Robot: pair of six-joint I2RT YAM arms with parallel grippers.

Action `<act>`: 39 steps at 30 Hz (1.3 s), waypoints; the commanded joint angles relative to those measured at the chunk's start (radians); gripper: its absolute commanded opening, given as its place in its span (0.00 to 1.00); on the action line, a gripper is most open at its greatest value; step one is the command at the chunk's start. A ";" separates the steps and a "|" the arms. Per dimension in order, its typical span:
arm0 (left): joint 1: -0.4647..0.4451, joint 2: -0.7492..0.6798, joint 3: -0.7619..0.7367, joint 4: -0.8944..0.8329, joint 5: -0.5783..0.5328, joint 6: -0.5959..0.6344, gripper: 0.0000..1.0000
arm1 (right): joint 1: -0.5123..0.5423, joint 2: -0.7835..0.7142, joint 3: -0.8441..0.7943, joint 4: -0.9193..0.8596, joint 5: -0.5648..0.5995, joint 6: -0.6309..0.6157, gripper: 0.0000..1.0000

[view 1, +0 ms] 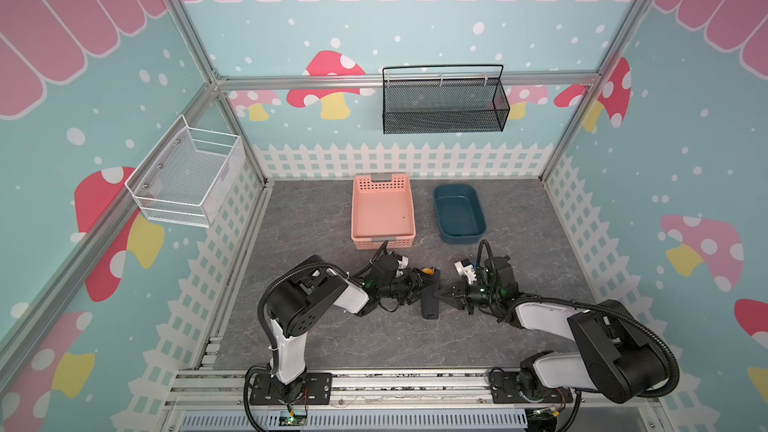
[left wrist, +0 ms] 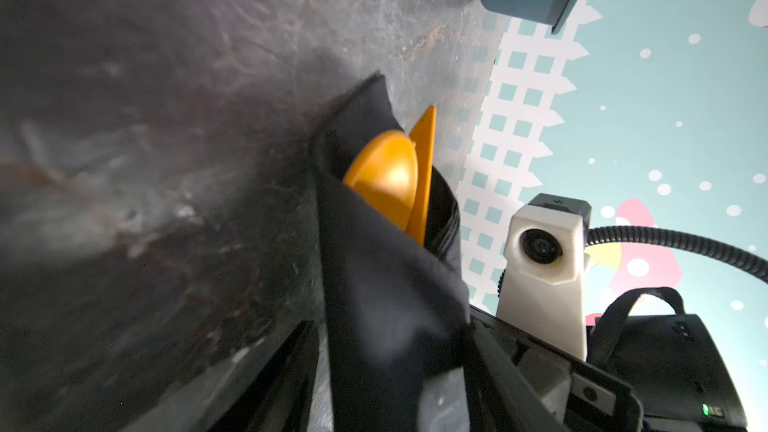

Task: Place the utensils on the paper napkin and roll it up

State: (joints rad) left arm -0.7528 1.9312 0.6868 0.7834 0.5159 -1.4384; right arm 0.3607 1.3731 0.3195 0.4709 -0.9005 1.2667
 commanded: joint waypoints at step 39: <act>0.032 -0.107 0.062 -0.004 0.007 0.112 0.14 | -0.003 -0.103 0.069 -0.172 0.041 -0.129 0.17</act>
State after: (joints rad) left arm -0.7303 1.8713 0.7136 0.7780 0.5205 -1.3701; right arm 0.3607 1.3048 0.3458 0.3622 -0.8944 1.1866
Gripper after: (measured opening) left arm 0.148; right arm 0.150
